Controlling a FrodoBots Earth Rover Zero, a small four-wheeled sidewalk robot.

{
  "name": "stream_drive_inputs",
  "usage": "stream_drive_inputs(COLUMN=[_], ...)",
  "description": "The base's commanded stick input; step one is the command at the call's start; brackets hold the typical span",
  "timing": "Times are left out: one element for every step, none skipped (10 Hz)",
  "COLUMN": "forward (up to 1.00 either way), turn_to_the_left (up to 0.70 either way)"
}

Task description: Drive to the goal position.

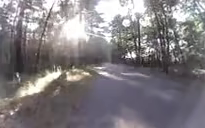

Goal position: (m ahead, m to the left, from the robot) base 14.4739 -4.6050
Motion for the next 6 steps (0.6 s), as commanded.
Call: stream_drive_inputs(forward=[0.70, 0.70, 0.70, 0.70, 0.70, 0.70], turn_to_the_left=[-0.12, -0.28, -0.31, -0.29, -0.01, -0.01])
